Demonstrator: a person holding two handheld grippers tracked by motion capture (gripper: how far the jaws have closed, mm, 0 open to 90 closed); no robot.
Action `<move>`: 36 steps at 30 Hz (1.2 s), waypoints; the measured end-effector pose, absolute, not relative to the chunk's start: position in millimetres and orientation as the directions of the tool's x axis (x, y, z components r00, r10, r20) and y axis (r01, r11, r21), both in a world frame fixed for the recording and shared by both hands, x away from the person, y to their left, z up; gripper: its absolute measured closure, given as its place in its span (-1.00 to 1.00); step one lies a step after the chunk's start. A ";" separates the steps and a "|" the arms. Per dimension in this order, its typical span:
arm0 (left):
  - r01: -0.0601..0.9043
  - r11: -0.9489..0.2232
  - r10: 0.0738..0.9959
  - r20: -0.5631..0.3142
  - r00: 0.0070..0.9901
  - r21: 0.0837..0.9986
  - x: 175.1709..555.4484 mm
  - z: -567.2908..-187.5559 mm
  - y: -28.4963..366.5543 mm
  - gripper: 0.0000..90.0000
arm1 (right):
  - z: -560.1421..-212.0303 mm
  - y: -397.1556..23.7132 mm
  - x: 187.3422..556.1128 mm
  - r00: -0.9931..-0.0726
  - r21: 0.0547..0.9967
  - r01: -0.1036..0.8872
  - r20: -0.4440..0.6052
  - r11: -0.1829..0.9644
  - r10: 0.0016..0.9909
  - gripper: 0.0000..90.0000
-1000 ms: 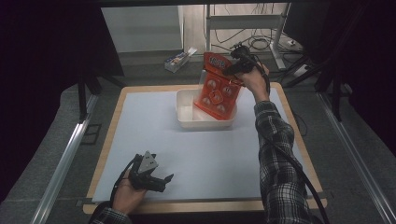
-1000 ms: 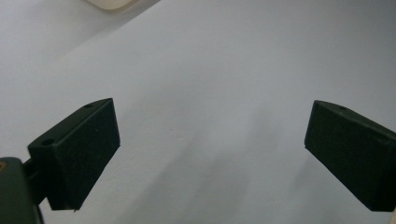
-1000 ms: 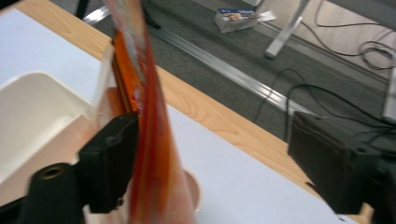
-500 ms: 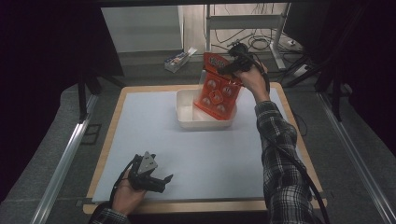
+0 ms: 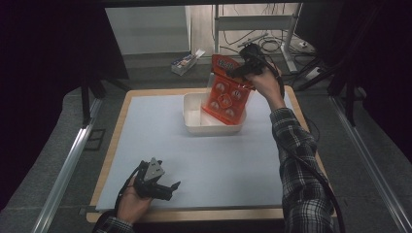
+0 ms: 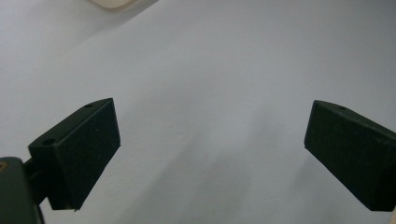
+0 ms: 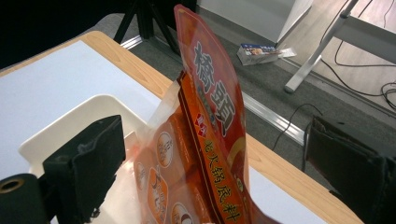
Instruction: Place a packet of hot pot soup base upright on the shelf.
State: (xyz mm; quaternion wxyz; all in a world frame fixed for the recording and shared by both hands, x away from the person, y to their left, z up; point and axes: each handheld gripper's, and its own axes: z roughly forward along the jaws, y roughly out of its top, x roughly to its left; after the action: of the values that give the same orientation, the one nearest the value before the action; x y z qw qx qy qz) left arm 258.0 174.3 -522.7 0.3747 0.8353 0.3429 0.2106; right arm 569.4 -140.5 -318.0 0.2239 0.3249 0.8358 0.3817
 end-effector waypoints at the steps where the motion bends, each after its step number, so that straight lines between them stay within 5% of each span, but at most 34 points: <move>1: 0.416 -0.484 0.731 0.094 0.675 0.770 258.1 -522.8 174.3 -0.93 | -317.2 -141.2 568.0 -0.690 0.786 0.367 -0.129 0.498 0.712 -0.88; 36: 0.423 -0.435 0.764 0.078 0.640 0.795 255.0 -521.4 180.8 -0.99 | -311.3 -153.4 508.1 -0.763 0.845 0.258 -0.119 0.468 0.635 -0.89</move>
State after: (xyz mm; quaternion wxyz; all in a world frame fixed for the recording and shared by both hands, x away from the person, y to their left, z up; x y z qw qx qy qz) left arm 255.0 180.8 -521.4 0.3882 0.8181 0.3629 0.2197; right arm 508.1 -153.4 -311.3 0.2141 0.2691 0.8296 0.4398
